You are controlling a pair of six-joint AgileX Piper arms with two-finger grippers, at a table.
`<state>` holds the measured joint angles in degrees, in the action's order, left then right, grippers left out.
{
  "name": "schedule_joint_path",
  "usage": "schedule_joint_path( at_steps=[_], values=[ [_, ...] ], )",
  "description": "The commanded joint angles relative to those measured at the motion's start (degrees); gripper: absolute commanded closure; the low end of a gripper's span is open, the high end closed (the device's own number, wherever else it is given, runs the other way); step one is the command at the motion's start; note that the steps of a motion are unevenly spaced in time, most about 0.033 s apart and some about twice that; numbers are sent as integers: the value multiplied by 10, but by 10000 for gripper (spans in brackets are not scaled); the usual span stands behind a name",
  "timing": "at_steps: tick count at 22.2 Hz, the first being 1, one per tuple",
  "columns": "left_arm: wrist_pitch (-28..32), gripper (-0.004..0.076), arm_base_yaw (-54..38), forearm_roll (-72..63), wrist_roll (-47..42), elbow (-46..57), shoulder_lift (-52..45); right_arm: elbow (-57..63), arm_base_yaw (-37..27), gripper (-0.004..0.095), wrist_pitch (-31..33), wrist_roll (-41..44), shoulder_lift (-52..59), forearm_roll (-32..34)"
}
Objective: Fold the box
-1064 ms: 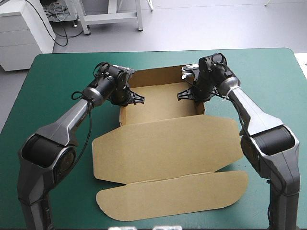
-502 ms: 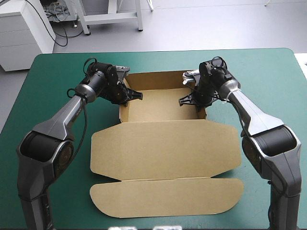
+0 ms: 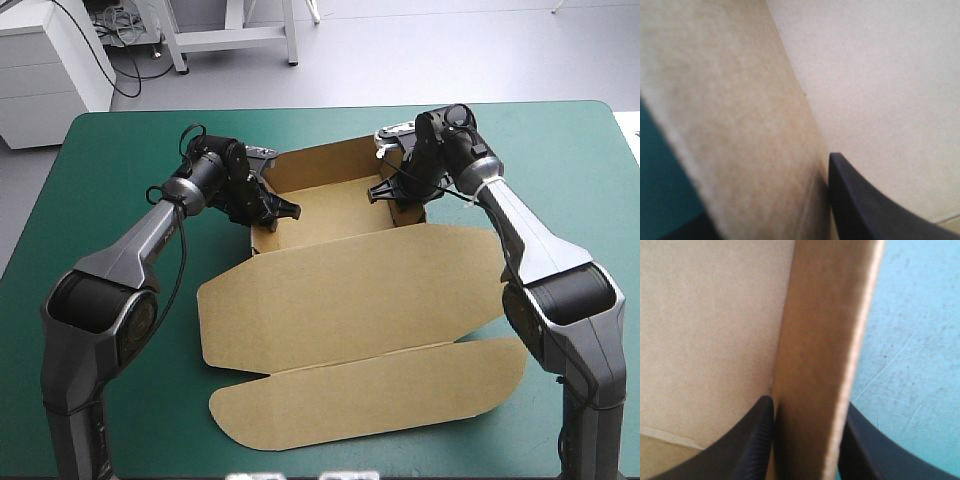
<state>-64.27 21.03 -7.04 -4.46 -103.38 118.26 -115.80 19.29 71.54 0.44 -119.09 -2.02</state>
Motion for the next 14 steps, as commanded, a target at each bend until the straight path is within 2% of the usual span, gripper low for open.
schedule_joint_path(
  at_steps=[1,4,7,14],
  values=[
    [-27,414,14,-64,-2,-11,-22,-26,2,545,2,-9,36,-16],
    [-45,393,14,-62,-4,-33,-22,-26,2,512,2,-9,36,-18],
    [-54,361,14,-63,-4,-81,-22,-26,2,393,2,-14,36,-18],
    [-94,346,14,-57,-4,-122,-22,-26,2,374,2,-14,50,-13]
  ],
)
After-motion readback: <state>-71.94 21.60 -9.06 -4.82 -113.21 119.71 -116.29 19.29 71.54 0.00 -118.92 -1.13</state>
